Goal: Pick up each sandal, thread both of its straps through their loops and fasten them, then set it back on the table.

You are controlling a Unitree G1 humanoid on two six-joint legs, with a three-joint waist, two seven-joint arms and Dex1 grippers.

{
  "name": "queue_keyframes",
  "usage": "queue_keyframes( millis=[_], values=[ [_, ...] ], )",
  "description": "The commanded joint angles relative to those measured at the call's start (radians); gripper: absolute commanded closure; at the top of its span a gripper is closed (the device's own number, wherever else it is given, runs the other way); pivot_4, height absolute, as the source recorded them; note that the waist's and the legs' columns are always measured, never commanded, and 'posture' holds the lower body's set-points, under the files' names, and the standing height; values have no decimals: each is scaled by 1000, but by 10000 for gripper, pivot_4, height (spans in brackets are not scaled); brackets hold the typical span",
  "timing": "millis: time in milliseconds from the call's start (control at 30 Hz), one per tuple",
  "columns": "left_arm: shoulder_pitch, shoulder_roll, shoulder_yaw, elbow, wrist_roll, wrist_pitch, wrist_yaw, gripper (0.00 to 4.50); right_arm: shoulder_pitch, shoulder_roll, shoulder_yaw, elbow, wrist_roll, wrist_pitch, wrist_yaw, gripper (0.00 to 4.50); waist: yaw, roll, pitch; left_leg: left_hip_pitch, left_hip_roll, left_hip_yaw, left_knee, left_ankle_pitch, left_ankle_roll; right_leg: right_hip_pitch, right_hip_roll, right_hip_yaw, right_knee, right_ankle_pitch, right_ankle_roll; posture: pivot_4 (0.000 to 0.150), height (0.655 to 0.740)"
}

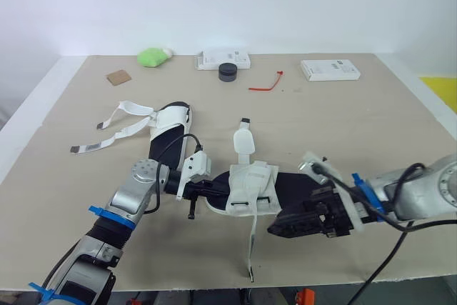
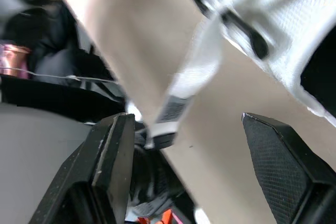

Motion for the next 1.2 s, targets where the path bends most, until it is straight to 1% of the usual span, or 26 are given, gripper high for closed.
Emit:
queue_keyframes(
  millis=[33,133,200,233,400,500,600,667,867,1000,1100,1200],
  values=[
    [40,13,-60,64,57,44,8,45000,46,-50,-15,-106,31,-51,160,9703,0,0,0,0,0,0,0,0,0,0,0,0,0,0,0,1500,7400],
    [38,9,-61,70,56,43,10,45000,71,-66,4,-139,31,-109,194,9703,0,0,0,0,0,0,0,0,1,0,0,-1,0,-1,0,1500,7400],
    [36,7,-62,72,56,43,10,45000,70,-21,19,-109,31,-148,193,9703,0,0,0,0,0,0,0,0,1,0,0,-1,0,0,0,1500,7400],
    [36,6,-63,73,56,42,10,45000,54,17,35,-88,31,-161,165,9703,0,-2,-1,0,0,0,1,0,1,0,0,-1,0,0,0,1500,7400],
    [27,3,-65,84,57,38,9,45000,-22,192,102,-11,31,-176,10,9703,0,-1,-1,1,1,1,3,0,1,1,0,-1,0,1,1,1500,7400],
    [22,0,-64,92,58,35,10,45000,-58,255,138,-1,31,-163,-60,9703,2,-1,-1,0,0,0,3,0,1,1,0,-1,0,1,1,1500,7400],
    [19,-3,-64,97,60,32,10,45000,-84,285,175,12,31,-138,-112,9703,2,-1,-1,-1,0,0,3,0,1,1,0,-1,0,1,1,1500,7400],
    [18,-6,-64,99,60,31,12,45000,-97,268,203,10,31,-115,-140,9703,3,-1,-1,-1,-1,-1,3,0,1,1,-1,-1,0,1,1,1500,7400],
    [30,-1,-59,91,59,30,16,45000,-108,156,249,-17,31,-61,-207,9703,3,-1,-1,-2,-1,-1,4,0,1,1,-2,-1,0,1,1,1500,7400],
    [35,3,-57,87,60,32,16,45000,-105,137,235,23,31,-58,-230,9703,3,-1,-2,-2,0,-1,4,0,1,1,-1,-1,0,1,0,1500,7400],
    [33,5,-57,90,61,29,14,45000,-105,119,209,24,31,-52,-193,9703,3,-1,-2,-2,0,-1,4,0,1,1,-2,-1,0,1,0,1500,7400],
    [24,3,-56,98,62,28,13,45000,-95,97,183,6,31,-53,-100,9703,3,-1,-2,-2,-1,0,4,0,1,1,-2,-1,0,1,1,1500,7400]
  ],
)
